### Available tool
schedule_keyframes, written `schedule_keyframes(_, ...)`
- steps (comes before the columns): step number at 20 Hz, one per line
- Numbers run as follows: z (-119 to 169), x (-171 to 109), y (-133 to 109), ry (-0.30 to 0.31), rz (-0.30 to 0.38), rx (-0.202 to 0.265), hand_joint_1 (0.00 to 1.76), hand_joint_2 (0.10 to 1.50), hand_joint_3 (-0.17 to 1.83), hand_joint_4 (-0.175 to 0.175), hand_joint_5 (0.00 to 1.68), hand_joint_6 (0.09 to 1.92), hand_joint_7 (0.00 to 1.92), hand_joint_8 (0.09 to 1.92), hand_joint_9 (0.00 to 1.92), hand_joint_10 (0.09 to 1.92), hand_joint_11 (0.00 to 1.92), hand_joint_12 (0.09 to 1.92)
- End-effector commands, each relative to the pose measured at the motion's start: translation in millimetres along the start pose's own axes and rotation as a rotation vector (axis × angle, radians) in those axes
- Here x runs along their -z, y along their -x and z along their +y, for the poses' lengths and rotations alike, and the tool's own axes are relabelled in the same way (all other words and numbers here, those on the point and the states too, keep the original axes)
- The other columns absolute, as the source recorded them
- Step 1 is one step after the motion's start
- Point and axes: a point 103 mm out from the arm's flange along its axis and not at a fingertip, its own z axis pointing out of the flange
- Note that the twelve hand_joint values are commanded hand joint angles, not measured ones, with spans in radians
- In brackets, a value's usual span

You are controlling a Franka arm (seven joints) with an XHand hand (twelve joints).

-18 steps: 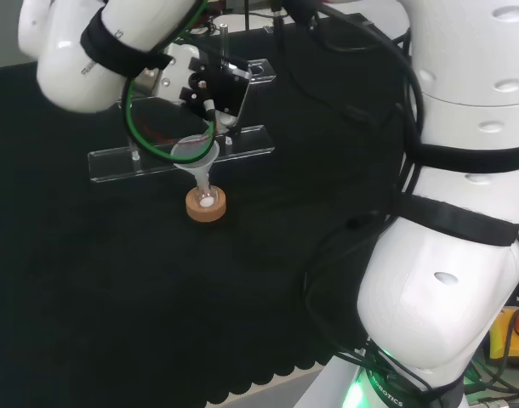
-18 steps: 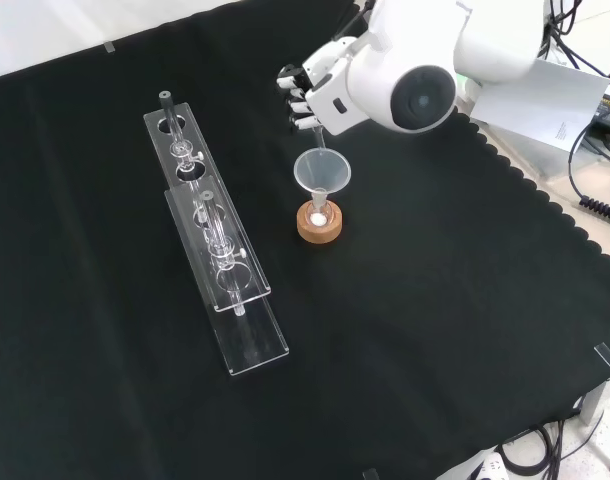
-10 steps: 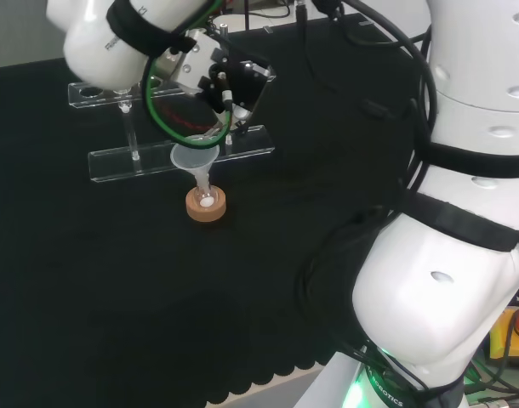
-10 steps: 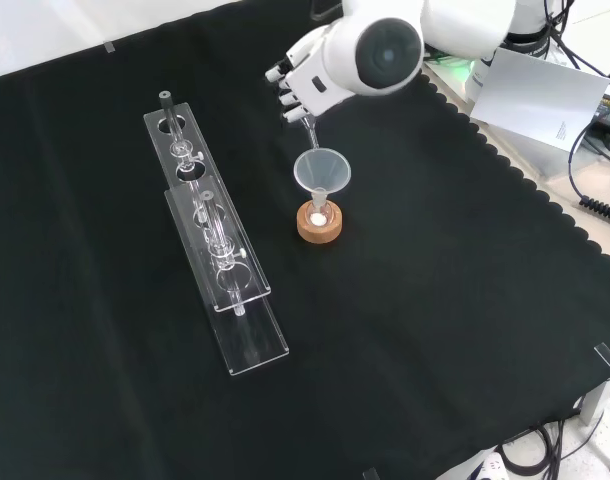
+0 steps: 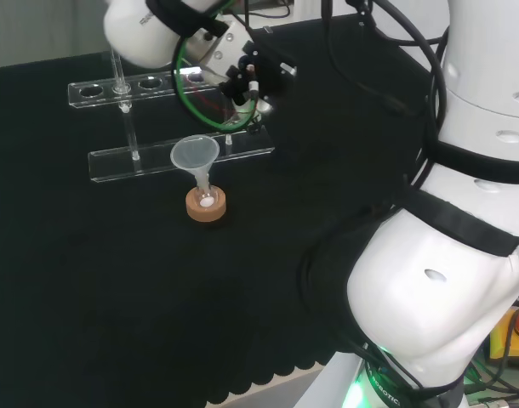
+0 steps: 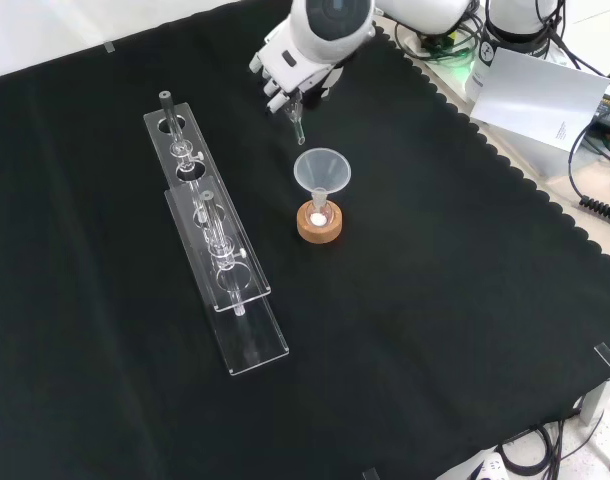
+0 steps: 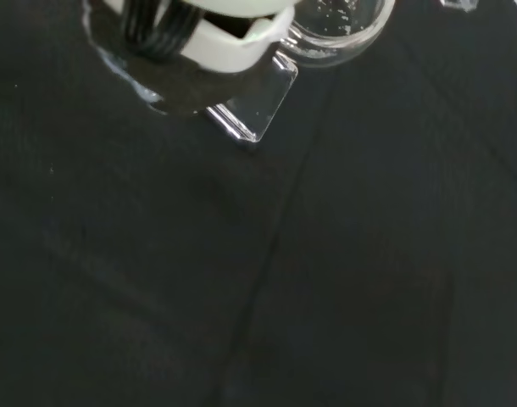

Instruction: Put the weighing funnel back on the table.

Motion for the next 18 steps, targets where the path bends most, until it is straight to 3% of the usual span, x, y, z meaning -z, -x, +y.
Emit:
schedule_keyframes(1,5,-21,20,0.011,0.079,-0.012,1.26,0.91,0.18,0.068,1.21,0.67,1.34,0.40,1.43,0.09,1.18,0.79)
schedule_keyframes(7,9,-48,37,0.025,0.130,-0.038,1.26,0.90,0.18,0.068,1.21,0.67,1.34,0.40,1.43,0.09,1.18,0.79)
schedule_keyframes(13,15,-79,44,0.079,0.187,-0.034,1.26,0.90,0.19,0.068,1.21,0.67,1.34,0.40,1.43,0.09,1.18,0.79)
schedule_keyframes(18,26,-104,47,0.082,0.225,-0.023,1.26,0.90,0.19,0.068,1.21,0.67,1.34,0.40,1.43,0.09,1.18,0.79)
